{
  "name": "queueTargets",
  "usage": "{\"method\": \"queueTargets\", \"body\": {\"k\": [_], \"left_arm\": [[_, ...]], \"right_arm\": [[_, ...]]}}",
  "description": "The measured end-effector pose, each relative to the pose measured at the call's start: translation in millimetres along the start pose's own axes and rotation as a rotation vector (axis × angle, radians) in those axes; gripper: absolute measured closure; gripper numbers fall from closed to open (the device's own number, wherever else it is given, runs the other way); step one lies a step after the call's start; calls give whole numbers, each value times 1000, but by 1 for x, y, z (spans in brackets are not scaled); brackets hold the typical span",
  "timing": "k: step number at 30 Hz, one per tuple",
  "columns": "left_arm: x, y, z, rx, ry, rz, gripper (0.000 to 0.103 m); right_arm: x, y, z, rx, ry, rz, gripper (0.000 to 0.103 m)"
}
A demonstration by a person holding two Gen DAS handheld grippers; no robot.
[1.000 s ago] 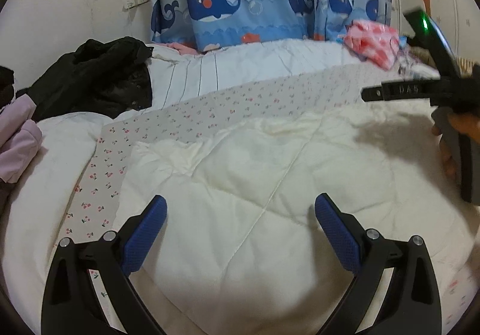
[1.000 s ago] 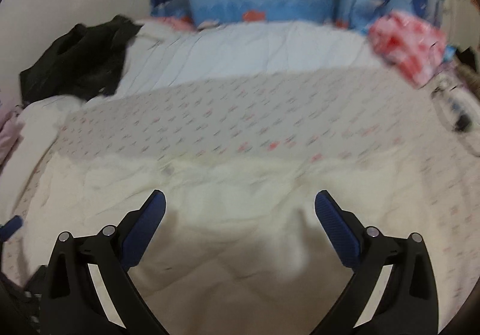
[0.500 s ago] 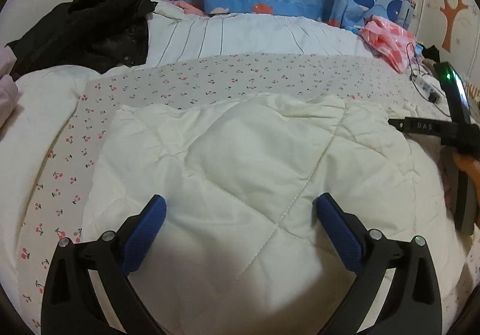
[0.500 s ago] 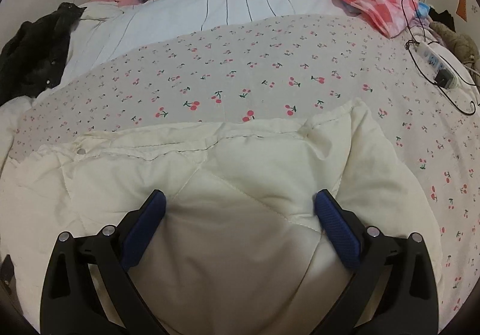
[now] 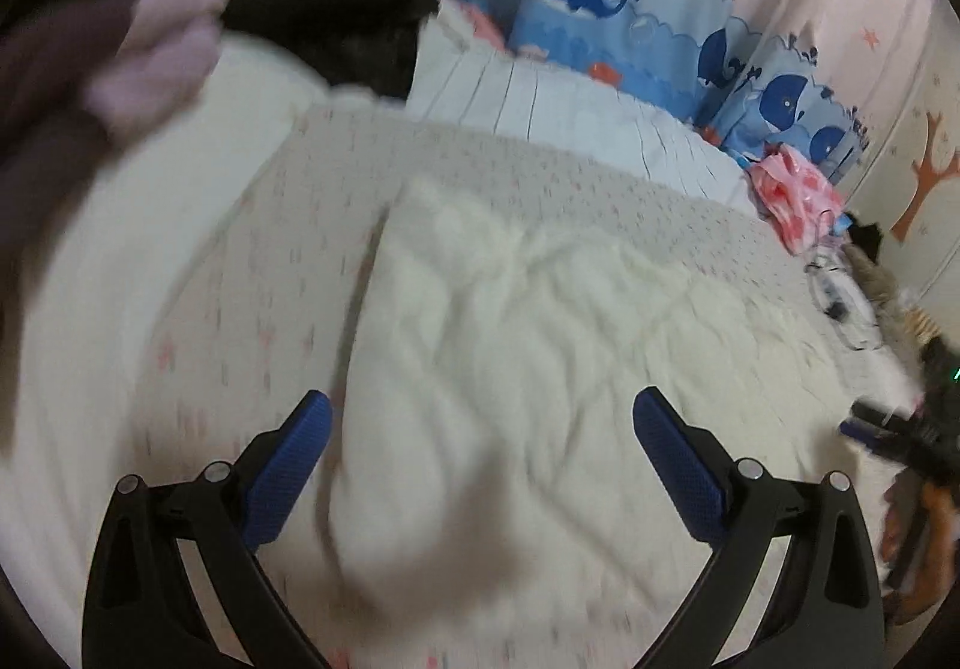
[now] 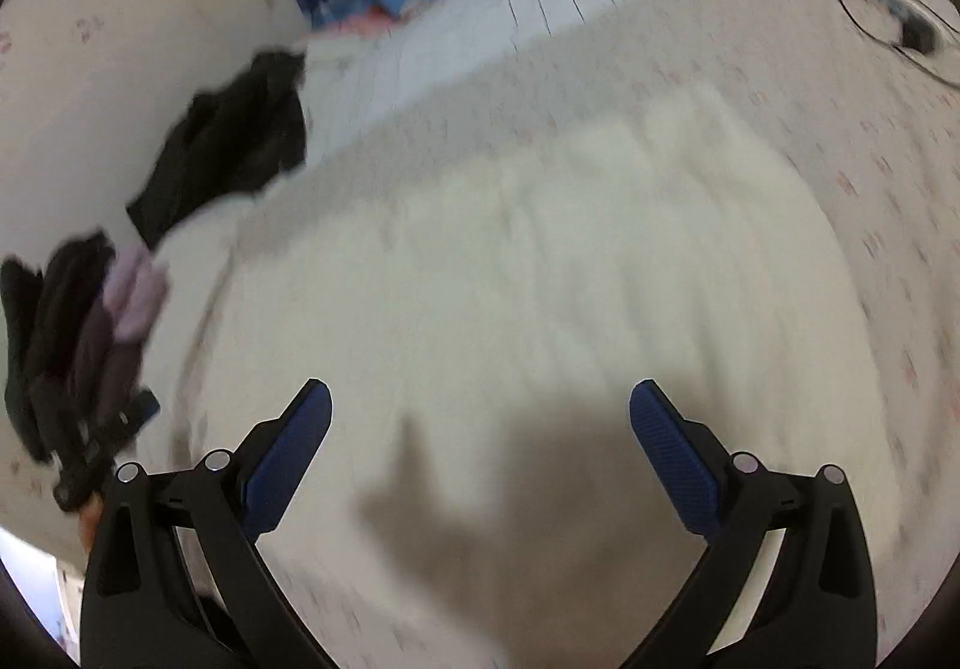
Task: Fold large clothes
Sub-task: 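Grasp the side edge of the cream jacket with the left tool and lift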
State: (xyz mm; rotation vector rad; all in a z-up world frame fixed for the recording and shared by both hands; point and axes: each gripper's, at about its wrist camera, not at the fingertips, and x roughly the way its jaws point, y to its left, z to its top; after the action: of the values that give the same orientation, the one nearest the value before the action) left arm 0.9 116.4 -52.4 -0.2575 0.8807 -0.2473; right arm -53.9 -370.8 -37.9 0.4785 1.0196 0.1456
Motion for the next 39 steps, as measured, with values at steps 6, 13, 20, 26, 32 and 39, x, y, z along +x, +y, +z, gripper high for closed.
{"method": "queueTargets", "body": {"k": [6, 13, 20, 26, 32, 39], "left_arm": [[-10, 46, -42, -252, 81, -110, 6], [3, 44, -82, -400, 192, -323, 6], [17, 40, -91, -521, 173, -469, 7], [12, 33, -83, -556, 77, -542, 6], [14, 28, -87, -486, 173, -541, 7], [34, 21, -95, -474, 223, -469, 7]], "right_arm": [[-47, -46, -56, 119, 19, 22, 7], [-62, -88, -91, 328, -13, 153, 7], [-24, -100, -93, 424, -18, 273, 7], [-20, -89, -74, 427, -123, 336, 6], [2, -77, -68, 344, -7, 260, 6], [6, -68, -50, 410, -129, 471, 6]]}}
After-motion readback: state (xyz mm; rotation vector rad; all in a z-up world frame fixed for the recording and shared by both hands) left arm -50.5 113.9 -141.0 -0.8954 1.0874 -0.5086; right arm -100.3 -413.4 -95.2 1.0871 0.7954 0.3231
